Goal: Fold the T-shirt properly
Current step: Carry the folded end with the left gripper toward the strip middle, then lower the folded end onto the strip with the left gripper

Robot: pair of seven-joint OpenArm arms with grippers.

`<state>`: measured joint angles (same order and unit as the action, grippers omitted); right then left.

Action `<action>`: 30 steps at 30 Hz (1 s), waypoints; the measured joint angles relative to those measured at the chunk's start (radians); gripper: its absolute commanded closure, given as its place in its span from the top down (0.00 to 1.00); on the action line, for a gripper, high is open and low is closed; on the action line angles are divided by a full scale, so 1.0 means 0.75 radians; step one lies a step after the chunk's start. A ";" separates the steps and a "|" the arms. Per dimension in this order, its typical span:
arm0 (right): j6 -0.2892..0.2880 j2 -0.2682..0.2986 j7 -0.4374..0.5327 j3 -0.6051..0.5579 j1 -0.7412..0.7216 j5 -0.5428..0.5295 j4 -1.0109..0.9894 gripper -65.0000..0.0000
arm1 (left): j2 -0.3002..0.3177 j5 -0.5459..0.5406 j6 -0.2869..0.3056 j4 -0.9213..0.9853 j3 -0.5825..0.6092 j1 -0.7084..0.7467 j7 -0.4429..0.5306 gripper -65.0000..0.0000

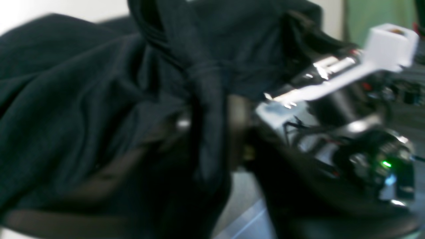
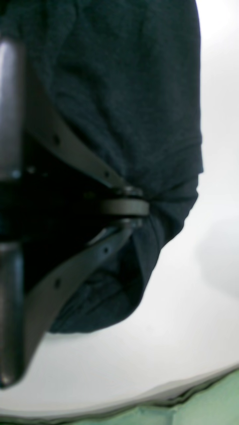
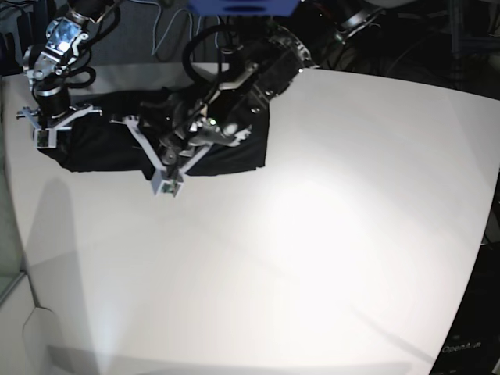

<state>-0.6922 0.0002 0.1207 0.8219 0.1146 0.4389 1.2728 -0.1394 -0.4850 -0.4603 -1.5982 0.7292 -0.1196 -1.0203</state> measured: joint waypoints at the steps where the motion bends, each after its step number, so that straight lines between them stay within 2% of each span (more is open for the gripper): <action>1: 0.000 0.000 0.000 0.000 0.000 0.000 0.000 0.00 | 0.001 -0.007 0.000 -0.006 0.000 0.000 0.000 0.40; 5: 0.001 0.000 -0.001 0.000 0.000 0.000 0.000 0.00 | 0.001 -0.013 -0.001 -0.008 -0.001 -0.001 0.001 0.51; 17: 0.000 0.000 -0.001 0.000 0.000 0.000 0.000 0.00 | 0.008 -0.019 0.000 -0.008 -0.010 -0.001 0.006 0.51; 21: 0.000 0.000 0.000 0.000 0.000 0.000 0.000 0.00 | 0.071 -0.018 0.001 -0.008 -0.021 -0.010 0.004 0.51; 27: 0.001 0.003 -0.006 0.000 0.000 0.000 0.000 0.00 | 0.182 -0.011 0.000 0.005 -0.150 -0.030 0.020 0.51; 30: 0.001 0.003 -0.008 0.000 -0.001 0.000 0.000 0.00 | 0.189 -0.015 0.001 0.005 -0.145 -0.014 0.010 0.51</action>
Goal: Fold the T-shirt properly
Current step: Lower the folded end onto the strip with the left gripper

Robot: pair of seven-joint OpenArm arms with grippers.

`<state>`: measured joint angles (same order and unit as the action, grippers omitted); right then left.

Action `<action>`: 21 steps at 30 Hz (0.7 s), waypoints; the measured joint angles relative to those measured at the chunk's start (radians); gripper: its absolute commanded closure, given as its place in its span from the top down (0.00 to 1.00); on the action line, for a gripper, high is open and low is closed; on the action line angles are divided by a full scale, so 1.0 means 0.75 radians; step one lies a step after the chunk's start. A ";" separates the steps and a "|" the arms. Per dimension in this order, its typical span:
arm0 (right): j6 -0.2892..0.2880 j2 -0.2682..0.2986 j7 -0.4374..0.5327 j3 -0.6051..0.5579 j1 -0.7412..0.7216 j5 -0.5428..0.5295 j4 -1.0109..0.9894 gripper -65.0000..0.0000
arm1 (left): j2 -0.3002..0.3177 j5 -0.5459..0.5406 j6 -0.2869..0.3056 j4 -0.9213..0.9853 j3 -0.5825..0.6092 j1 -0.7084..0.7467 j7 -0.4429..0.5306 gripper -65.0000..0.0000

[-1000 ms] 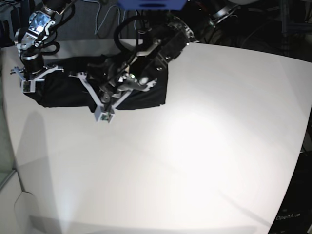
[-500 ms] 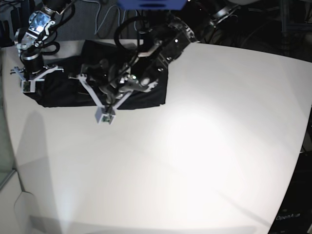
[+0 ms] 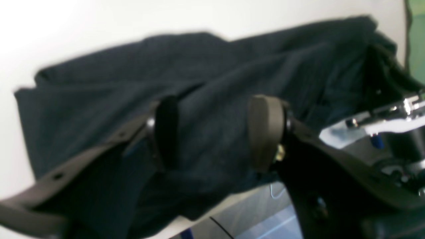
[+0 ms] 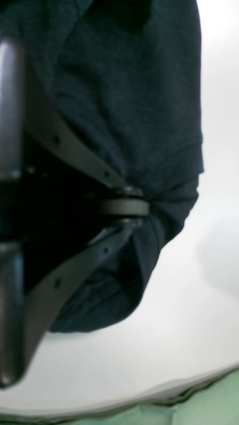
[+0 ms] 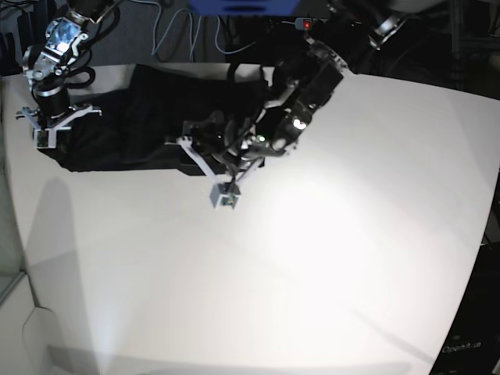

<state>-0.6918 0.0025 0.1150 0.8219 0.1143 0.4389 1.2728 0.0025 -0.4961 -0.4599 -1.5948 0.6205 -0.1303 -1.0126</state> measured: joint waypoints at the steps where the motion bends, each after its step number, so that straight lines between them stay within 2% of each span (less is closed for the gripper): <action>1: -0.001 0.000 0.001 0.000 0.000 0.000 0.000 0.00 | -0.004 -0.005 0.001 0.000 0.004 0.004 -0.001 0.51; 9: -0.003 0.000 -0.002 0.000 -0.003 0.000 0.000 0.00 | -0.005 -0.008 0.011 0.007 0.004 0.010 -0.009 0.51; 13: -0.004 -0.001 0.002 0.000 -0.003 0.000 0.000 0.00 | 0.012 -0.003 0.015 0.151 0.058 -0.008 0.016 0.51; 18: -0.003 0.000 -0.003 0.000 -0.004 0.001 0.000 0.00 | 0.007 -0.003 0.020 0.187 0.063 -0.016 0.030 0.51; 21: -0.003 0.000 -0.002 0.000 -0.004 0.001 0.000 0.00 | 0.032 -0.032 0.031 0.191 0.065 -0.040 0.029 0.51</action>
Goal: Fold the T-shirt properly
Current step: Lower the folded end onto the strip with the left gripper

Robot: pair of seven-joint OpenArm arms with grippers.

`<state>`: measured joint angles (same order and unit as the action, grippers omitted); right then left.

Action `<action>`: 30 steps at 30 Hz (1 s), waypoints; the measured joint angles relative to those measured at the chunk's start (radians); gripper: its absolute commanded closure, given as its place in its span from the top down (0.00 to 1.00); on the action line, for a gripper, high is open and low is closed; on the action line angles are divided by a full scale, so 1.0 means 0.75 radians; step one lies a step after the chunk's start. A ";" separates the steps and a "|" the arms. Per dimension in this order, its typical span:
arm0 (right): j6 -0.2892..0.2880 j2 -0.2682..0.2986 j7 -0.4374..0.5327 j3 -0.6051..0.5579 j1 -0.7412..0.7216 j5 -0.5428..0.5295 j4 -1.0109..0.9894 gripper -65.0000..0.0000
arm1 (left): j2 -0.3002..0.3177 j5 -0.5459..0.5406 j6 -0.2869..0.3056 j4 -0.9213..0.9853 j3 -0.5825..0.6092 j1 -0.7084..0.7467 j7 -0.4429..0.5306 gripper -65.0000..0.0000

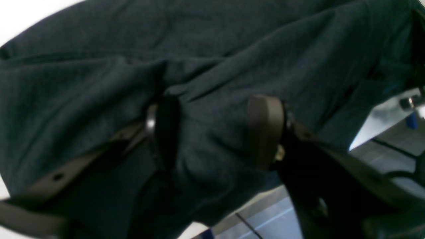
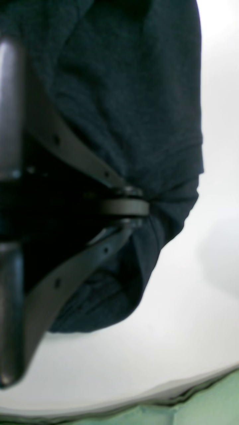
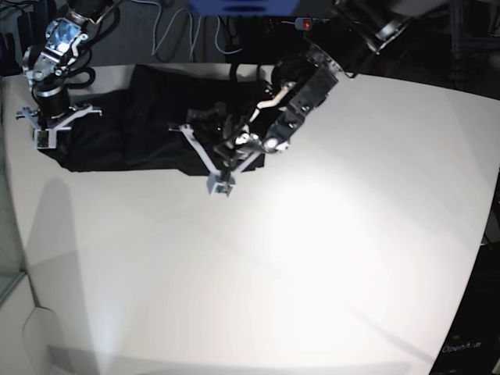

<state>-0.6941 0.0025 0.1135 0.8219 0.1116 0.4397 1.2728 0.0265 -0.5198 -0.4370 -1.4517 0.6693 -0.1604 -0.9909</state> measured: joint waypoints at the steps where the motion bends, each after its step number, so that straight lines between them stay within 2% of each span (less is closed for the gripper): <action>1: 0.000 0.000 0.001 0.000 0.000 0.000 -0.001 0.00 | 0.009 -0.002 0.002 0.002 0.001 -0.013 0.002 0.51; 5: -0.001 0.000 -0.012 -0.001 0.001 0.001 0.011 0.00 | 0.054 -0.019 0.015 0.031 -0.001 -0.039 0.100 0.51; 8: -0.002 -0.004 -0.053 -0.005 0.001 0.033 0.053 0.00 | 0.051 -0.021 0.019 0.074 -0.003 -0.053 0.127 0.51; 22: -0.007 -0.007 -0.066 -0.005 0.007 0.036 0.077 0.00 | 0.053 -0.021 0.023 0.067 -0.002 -0.064 0.125 0.51; 27: -0.010 -0.021 -0.143 -0.005 0.023 0.082 0.166 0.00 | 0.087 0.025 -0.027 -0.080 -0.003 -0.045 0.064 0.51; 30: -0.011 -0.048 -0.159 0.003 0.037 0.099 0.207 0.00 | 0.085 0.024 -0.020 -0.192 -0.004 -0.043 0.038 0.51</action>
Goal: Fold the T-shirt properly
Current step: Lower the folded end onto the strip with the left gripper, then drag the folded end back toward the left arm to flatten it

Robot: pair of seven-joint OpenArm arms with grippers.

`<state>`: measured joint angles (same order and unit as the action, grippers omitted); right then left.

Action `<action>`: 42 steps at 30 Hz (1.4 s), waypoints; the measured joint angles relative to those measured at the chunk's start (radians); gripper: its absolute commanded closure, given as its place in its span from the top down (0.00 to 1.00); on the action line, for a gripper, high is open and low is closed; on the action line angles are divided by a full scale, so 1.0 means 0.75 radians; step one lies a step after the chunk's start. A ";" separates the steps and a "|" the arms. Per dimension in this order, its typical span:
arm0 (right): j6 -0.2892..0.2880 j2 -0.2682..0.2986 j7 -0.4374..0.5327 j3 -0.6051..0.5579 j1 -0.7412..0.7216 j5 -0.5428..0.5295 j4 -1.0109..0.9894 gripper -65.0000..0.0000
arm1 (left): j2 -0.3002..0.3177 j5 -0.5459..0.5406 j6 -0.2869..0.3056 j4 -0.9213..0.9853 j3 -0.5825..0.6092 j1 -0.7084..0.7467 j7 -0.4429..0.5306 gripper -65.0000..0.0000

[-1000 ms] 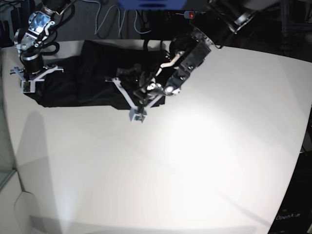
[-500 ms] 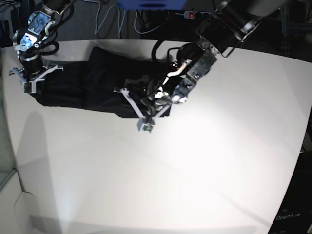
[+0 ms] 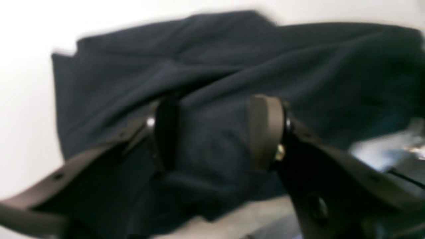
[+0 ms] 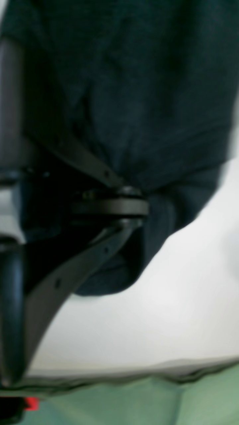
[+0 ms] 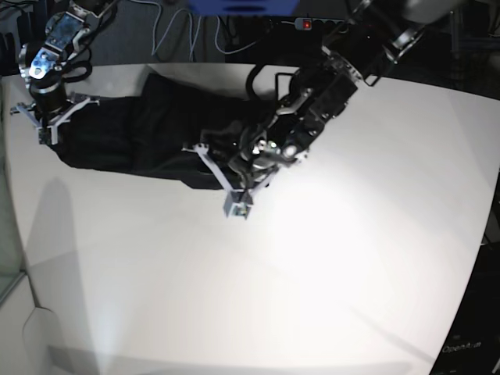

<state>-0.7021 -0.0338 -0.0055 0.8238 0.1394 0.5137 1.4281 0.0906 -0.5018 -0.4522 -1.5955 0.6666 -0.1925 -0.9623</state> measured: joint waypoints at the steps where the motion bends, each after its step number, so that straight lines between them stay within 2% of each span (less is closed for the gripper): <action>1: -0.001 -0.003 -0.003 -0.003 -0.001 0.004 0.005 0.00 | -0.008 -0.001 -0.001 -0.030 0.000 -0.004 -0.043 0.51; 5: -0.001 -0.008 -0.008 -0.004 -0.004 0.004 0.013 0.00 | -0.008 -0.005 -0.011 -0.066 -0.010 0.004 -0.138 0.51; 9: -0.001 -0.011 -0.009 -0.004 -0.003 0.004 0.014 0.00 | -0.006 0.006 -0.003 -0.067 -0.165 0.097 -0.148 0.51; 12: -0.001 -0.011 -0.010 -0.004 -0.004 0.004 0.014 0.00 | 0.055 -0.007 0.003 -0.068 -0.205 0.129 -0.159 0.51; 19: -0.001 -0.014 -0.013 -0.004 -0.004 0.007 0.039 0.00 | 0.098 0.000 0.005 -0.067 -0.207 0.152 -0.129 0.51; 32: -0.001 -0.037 -0.017 -0.035 0.000 0.008 0.173 0.01 | 0.085 -0.020 0.015 0.014 -0.209 0.141 -0.092 0.51; 35: -0.001 -0.070 -0.023 -0.028 0.000 0.008 0.255 0.08 | 0.086 -0.026 0.017 0.020 -0.209 0.149 -0.052 0.51; 38: -0.001 -0.105 -0.012 -0.005 -0.002 0.003 0.341 0.20 | 0.099 -0.036 0.033 0.019 -0.207 0.156 -0.031 0.51; 42: -0.001 -0.113 -0.017 0.015 0.000 0.004 0.400 0.35 | 0.105 -0.042 0.036 0.019 -0.207 0.157 -0.026 0.51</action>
<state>-0.7029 -0.1184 -0.0185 0.8352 0.1394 0.5167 1.7283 0.1696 -0.5331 -0.4255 -1.5810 0.5114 -0.0750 -0.9817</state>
